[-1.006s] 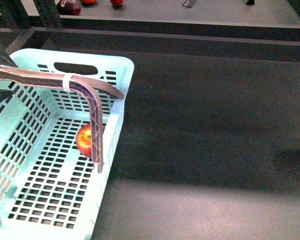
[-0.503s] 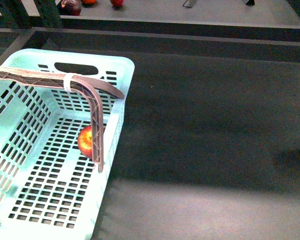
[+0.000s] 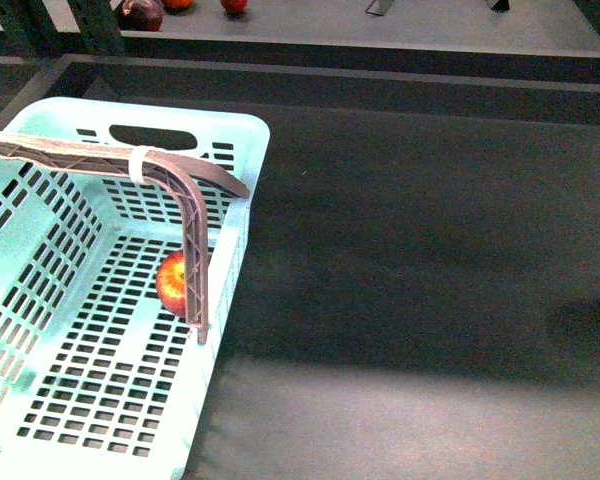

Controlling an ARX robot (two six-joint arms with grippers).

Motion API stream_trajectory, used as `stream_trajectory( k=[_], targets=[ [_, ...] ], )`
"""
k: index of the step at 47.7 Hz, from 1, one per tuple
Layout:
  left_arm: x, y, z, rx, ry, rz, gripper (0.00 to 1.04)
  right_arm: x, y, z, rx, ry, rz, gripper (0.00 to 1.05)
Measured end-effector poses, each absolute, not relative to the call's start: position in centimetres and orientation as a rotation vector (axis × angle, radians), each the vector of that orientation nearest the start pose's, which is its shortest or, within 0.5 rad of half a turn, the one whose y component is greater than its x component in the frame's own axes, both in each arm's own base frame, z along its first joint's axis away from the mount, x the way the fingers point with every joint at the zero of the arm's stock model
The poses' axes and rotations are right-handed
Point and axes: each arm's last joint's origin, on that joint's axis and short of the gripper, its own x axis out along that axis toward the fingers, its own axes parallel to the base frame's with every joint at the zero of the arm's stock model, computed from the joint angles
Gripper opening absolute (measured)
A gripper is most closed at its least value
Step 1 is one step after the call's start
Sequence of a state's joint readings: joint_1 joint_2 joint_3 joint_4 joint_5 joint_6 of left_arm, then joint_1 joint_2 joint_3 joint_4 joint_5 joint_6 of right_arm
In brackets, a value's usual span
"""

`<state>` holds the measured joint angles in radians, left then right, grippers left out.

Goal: Pick apple with right arm and hold basket with left

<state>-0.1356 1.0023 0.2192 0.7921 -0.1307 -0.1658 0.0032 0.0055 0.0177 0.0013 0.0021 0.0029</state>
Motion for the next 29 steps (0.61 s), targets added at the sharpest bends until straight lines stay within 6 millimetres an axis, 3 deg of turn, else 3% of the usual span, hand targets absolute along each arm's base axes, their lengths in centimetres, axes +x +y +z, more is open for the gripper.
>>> stream_trajectory(
  k=[8, 16, 29],
  targets=[
    [17.1, -1.5, 18.4, -0.040, 0.011, -0.005, 0.03, 9.7, 0.0, 16.9, 0.003, -0.014, 0.001, 0.96],
    [15.5, -0.1, 17.8, -0.018, 0.010, -0.001, 0.03, 9.7, 0.0, 16.9, 0.003, -0.014, 0.001, 0.96],
    [13.8, -0.1, 16.6, -0.013, 0.006, -0.004, 0.03, 9.7, 0.0, 16.9, 0.003, -0.014, 0.001, 0.96]
  ],
)
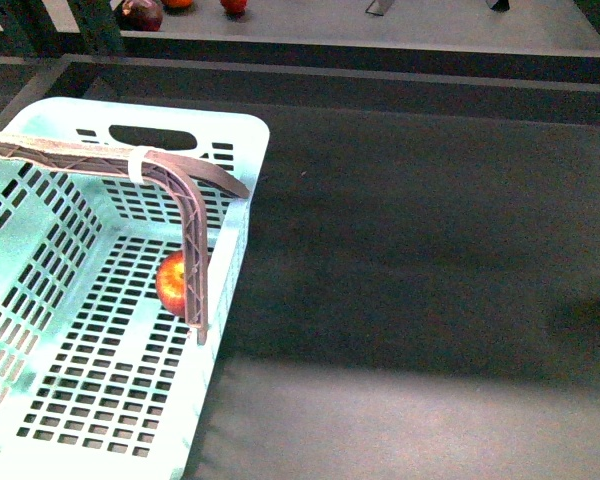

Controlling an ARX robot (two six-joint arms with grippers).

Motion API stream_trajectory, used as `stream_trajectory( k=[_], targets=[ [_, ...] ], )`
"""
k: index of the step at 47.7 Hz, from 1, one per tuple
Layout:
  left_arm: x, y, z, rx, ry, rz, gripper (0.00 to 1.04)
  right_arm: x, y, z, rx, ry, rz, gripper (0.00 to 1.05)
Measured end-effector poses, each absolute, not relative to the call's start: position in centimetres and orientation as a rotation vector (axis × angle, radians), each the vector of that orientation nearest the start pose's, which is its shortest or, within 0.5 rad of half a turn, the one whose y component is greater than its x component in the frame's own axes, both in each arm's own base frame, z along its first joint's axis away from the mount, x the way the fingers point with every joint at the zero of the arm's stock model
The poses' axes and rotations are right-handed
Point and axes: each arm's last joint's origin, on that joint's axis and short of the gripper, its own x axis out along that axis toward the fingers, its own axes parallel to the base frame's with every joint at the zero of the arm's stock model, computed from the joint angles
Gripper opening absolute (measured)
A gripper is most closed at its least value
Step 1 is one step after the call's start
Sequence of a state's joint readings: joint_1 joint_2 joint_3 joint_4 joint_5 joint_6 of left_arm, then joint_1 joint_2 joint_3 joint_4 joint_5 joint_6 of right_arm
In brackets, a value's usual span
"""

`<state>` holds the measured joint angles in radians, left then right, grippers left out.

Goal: Pick apple with right arm and hold basket with left

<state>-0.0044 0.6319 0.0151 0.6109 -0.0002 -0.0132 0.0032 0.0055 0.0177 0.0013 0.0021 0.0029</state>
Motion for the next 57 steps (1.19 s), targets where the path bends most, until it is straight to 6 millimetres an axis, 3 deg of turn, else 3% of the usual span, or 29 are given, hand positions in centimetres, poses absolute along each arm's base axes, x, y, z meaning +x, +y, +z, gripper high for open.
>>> stream_trajectory(
  k=[57],
  targets=[
    [9.7, 0.0, 16.8, -0.011, -0.010, -0.004, 0.03, 9.7, 0.0, 16.9, 0.003, -0.014, 0.001, 0.96]
  ],
)
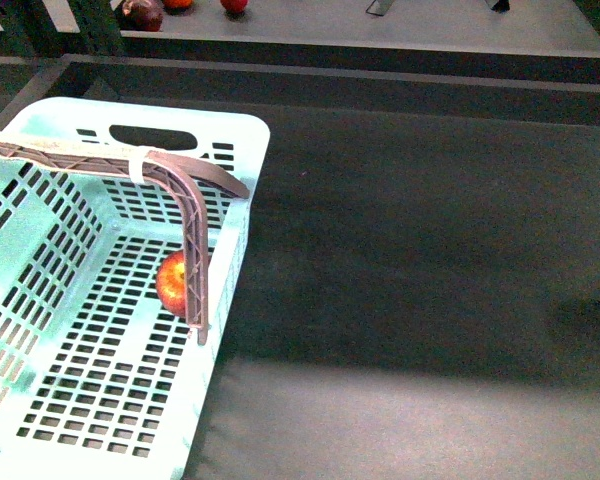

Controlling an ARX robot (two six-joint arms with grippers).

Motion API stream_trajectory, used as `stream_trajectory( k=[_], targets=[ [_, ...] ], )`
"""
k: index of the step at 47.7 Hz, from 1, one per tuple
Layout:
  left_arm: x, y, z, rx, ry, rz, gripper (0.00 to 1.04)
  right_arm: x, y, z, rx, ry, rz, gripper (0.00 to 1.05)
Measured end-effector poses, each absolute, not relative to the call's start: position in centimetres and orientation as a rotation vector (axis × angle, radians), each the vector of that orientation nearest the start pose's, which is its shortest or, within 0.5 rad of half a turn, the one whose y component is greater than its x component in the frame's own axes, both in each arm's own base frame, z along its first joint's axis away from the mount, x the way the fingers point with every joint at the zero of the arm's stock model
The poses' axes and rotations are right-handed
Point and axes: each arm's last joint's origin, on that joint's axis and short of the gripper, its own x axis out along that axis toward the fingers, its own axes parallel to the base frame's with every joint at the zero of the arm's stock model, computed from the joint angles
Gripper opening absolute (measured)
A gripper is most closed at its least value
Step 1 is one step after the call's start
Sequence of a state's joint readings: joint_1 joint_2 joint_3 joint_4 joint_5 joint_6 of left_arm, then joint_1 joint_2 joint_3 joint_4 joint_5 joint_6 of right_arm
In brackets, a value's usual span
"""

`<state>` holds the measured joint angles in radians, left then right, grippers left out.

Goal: Pick apple with right arm and hold basket with left

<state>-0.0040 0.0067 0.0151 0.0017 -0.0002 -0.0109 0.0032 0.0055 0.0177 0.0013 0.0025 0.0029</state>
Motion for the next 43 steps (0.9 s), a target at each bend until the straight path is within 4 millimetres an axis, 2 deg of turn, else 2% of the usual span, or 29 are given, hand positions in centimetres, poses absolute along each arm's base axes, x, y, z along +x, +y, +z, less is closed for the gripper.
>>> stream_trajectory(
  k=[19, 36, 39, 42, 43],
  targets=[
    [9.72, -0.04, 16.83, -0.012, -0.010, -0.004, 0.04, 9.69, 0.02, 16.93, 0.003, -0.014, 0.001, 0.96],
    [9.72, -0.04, 16.83, -0.011, -0.010, -0.004, 0.68, 9.69, 0.02, 16.93, 0.003, -0.014, 0.001, 0.96],
    [9.72, -0.04, 16.83, -0.011, -0.010, -0.004, 0.80, 9.69, 0.02, 16.93, 0.003, -0.014, 0.001, 0.96],
    [9.72, -0.04, 16.83, -0.011, -0.010, -0.004, 0.98, 9.69, 0.02, 16.93, 0.003, -0.014, 0.001, 0.96],
    [9.72, -0.04, 16.83, -0.009, -0.010, -0.004, 1.00, 9.69, 0.02, 16.93, 0.003, -0.014, 0.001, 0.96]
  ],
)
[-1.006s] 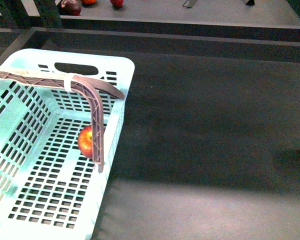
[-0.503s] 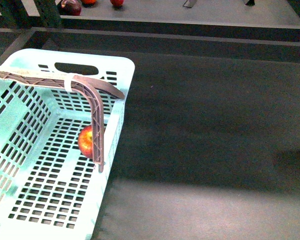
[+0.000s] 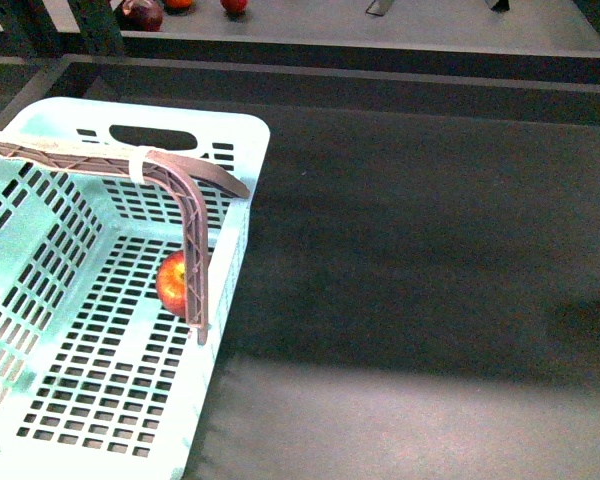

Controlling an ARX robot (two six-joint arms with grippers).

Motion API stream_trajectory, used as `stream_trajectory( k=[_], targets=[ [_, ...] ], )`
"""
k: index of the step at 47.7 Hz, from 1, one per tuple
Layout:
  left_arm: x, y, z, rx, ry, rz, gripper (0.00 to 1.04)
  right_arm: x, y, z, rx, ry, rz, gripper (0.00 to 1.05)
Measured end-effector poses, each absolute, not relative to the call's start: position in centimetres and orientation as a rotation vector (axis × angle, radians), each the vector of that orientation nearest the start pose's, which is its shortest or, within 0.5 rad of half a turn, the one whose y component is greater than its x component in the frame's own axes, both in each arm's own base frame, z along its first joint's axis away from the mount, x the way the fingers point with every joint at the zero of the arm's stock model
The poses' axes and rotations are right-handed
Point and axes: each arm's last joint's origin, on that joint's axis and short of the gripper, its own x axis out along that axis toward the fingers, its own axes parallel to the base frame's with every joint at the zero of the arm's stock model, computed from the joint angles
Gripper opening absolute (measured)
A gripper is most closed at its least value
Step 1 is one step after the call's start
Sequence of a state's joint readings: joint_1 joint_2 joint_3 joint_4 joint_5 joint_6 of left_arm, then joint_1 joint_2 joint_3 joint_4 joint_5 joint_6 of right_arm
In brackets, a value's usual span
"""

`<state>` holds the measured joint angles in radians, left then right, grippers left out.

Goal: Pick apple with right arm and hold basket with left

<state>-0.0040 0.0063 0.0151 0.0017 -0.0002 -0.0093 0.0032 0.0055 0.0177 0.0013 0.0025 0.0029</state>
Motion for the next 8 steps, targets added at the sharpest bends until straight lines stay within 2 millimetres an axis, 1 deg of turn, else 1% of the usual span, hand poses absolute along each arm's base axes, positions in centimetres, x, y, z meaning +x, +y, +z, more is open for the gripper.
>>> stream_trajectory(
  k=[2, 8],
  targets=[
    [9.72, -0.04, 16.83, -0.009, -0.010, -0.004, 0.97, 9.69, 0.02, 16.93, 0.003, -0.014, 0.001, 0.96],
    [9.72, -0.04, 16.83, -0.009, -0.010, -0.004, 0.98, 9.69, 0.02, 16.93, 0.003, -0.014, 0.001, 0.96]
  ],
)
